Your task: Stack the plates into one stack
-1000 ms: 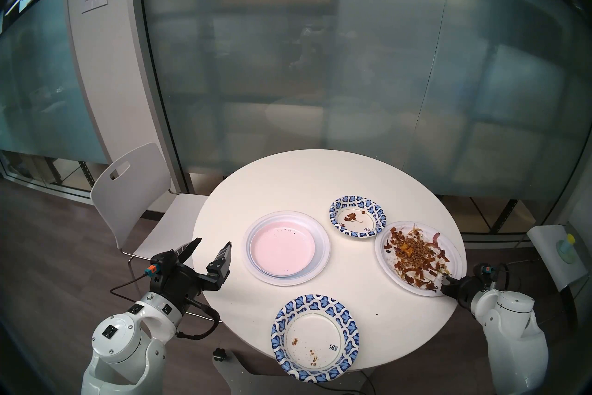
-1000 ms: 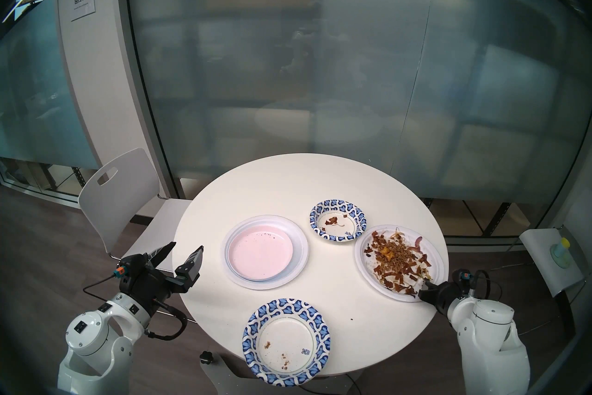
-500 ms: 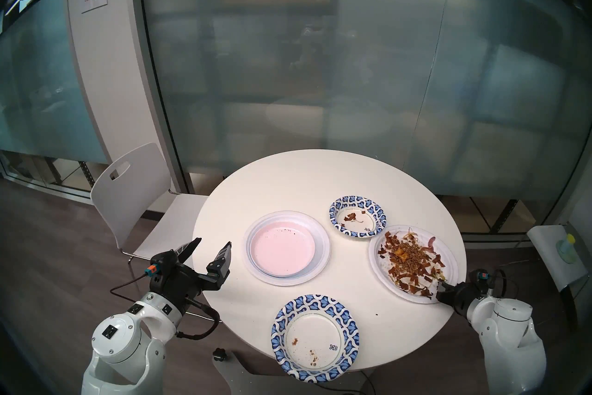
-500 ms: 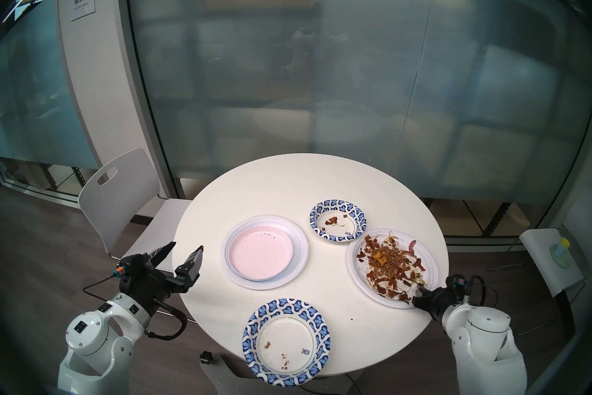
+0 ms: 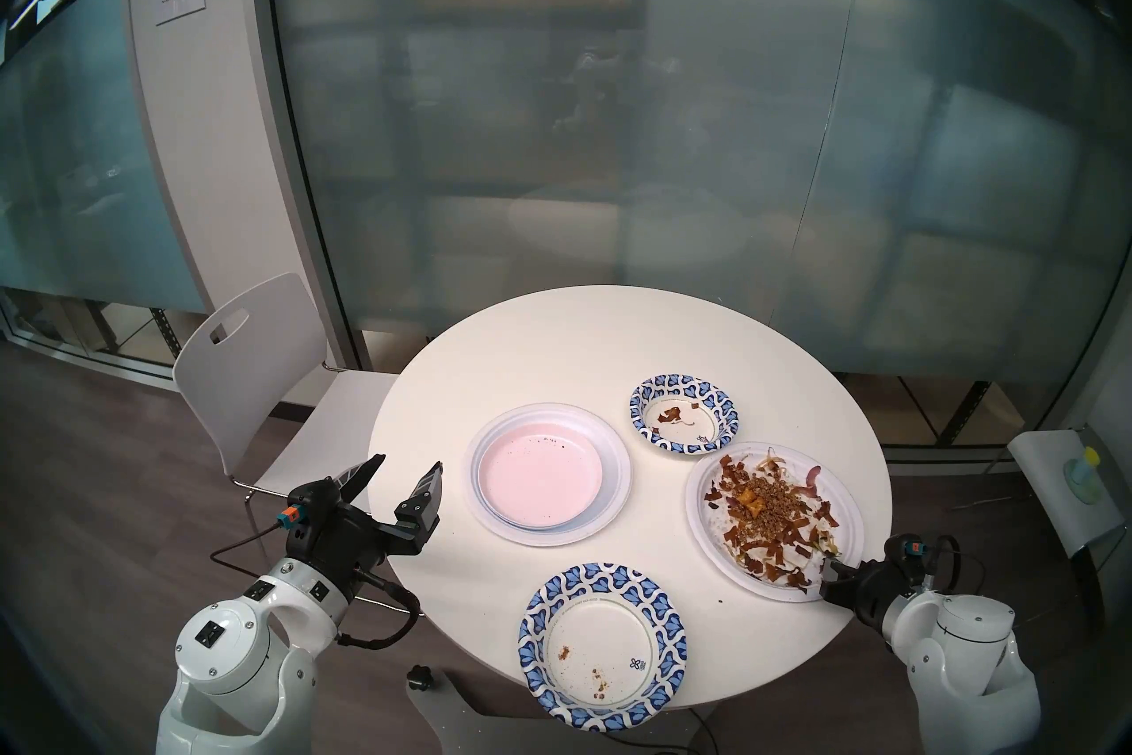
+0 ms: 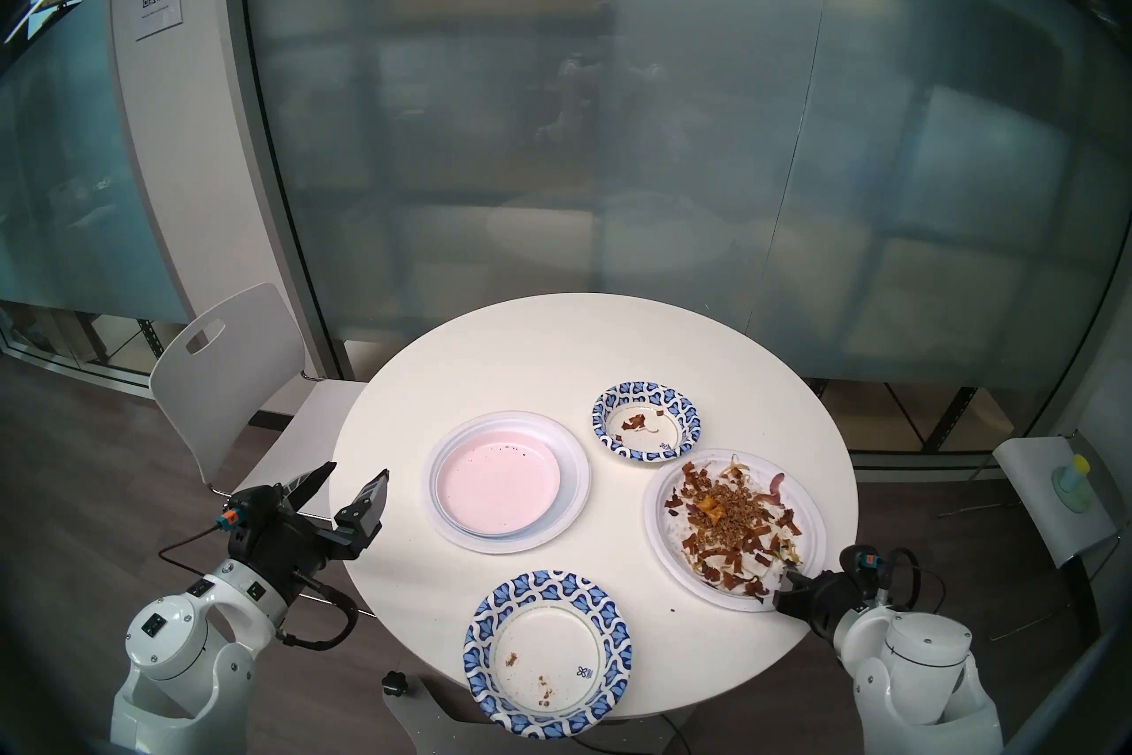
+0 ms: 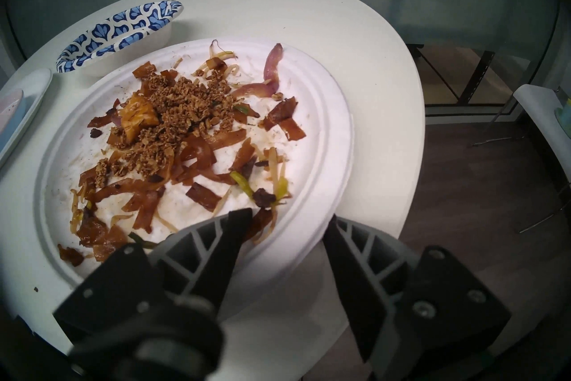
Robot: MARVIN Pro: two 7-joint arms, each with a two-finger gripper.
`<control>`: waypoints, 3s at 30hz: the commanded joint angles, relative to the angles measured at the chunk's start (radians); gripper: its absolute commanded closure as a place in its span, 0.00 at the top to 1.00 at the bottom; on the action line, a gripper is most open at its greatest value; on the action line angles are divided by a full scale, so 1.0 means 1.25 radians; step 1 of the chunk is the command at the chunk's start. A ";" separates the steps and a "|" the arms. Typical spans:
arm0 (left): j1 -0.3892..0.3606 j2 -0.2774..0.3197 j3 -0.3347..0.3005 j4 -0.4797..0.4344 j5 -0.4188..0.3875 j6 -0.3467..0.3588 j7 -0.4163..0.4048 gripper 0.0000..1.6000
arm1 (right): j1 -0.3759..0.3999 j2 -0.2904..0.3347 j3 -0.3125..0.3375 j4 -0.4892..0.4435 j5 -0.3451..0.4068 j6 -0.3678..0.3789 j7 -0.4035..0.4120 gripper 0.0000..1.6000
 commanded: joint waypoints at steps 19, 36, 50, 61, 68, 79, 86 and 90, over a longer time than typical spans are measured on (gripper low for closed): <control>0.001 -0.003 -0.003 -0.019 0.003 0.002 -0.001 1.00 | -0.107 -0.049 -0.022 -0.080 -0.036 -0.054 0.004 0.73; 0.000 -0.006 -0.004 -0.017 0.004 0.002 -0.005 1.00 | -0.193 -0.063 0.027 -0.201 -0.080 -0.091 0.006 1.00; -0.008 0.002 -0.004 -0.007 0.017 -0.002 -0.011 1.00 | -0.133 -0.029 -0.061 -0.282 -0.139 -0.101 0.018 1.00; -0.111 0.037 -0.010 0.043 0.037 0.051 -0.016 1.00 | -0.012 0.015 -0.180 -0.253 -0.169 -0.095 0.017 0.96; -0.152 0.047 0.007 0.073 0.048 0.077 -0.019 1.00 | 0.038 0.025 -0.239 -0.222 -0.180 -0.095 0.021 0.95; -0.218 0.062 0.024 0.162 0.082 0.097 -0.016 1.00 | 0.136 0.010 -0.336 -0.158 -0.208 -0.086 0.035 0.91; -0.264 0.077 0.038 0.215 0.099 0.109 -0.021 1.00 | 0.200 -0.019 -0.375 -0.111 -0.230 -0.071 0.046 0.91; -0.294 0.084 0.044 0.244 0.105 0.116 -0.025 1.00 | 0.220 -0.035 -0.384 -0.091 -0.244 -0.060 0.052 0.91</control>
